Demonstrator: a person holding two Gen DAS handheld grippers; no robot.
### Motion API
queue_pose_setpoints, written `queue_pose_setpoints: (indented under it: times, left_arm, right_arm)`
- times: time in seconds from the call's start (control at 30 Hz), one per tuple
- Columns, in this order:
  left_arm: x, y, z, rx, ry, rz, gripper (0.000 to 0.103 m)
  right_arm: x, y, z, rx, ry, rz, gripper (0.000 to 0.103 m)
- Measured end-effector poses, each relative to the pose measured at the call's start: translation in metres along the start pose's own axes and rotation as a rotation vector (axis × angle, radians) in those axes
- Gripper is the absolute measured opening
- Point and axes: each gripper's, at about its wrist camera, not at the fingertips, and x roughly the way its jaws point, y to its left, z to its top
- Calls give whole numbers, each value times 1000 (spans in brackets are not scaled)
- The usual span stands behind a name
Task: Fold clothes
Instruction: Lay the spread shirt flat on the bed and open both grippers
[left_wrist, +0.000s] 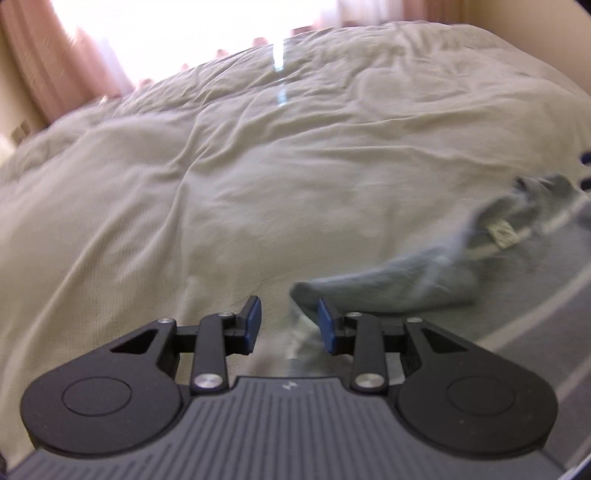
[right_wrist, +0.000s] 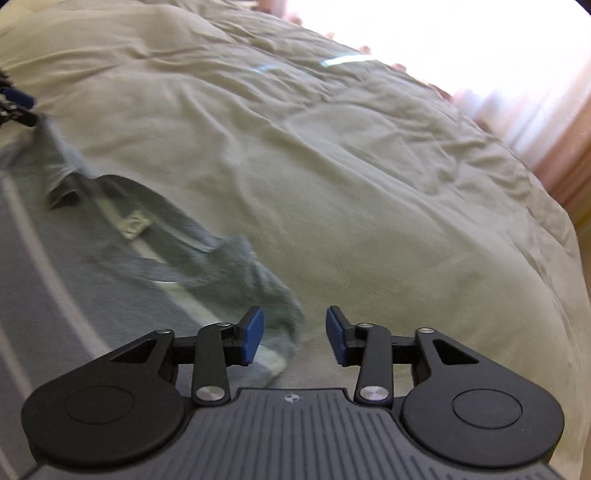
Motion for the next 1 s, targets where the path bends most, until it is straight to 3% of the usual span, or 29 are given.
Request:
queue_pose_setpoints:
  times: [0.03,0.17,0.27,0.4,0.53,0.63,0.83,1.0]
  left_arm:
    - [-6,-10,1,44,-14,-17,27]
    - [1,-49,4,211,34,-221,24]
    - [26,-70,7,262,66,-296,21]
    - [65,-69,17,207,52,-268,17]
    - [81,-39,42,42,-39,-99,11]
    - [75,-20,52,-44,-71,-71,11]
    - [38,-42,45,-19,-75,-125,12]
    - [12,-95,27,20,-51,-255,13]
  right_arm:
    - [-1,2,0,-10,-12,20,41]
    - [14,10,4,-31,-28,111,39]
    - [31,17,7,-40,-19,154,38]
    - [50,22,5,-53,-13,150,35]
    - [51,9,1,1,-67,55,35]
    - [31,-11,-9,77,-88,4,35]
    - [-32,-44,-55,209,-17,-29,36]
    - [-59,-60,-106,353,87,22,39]
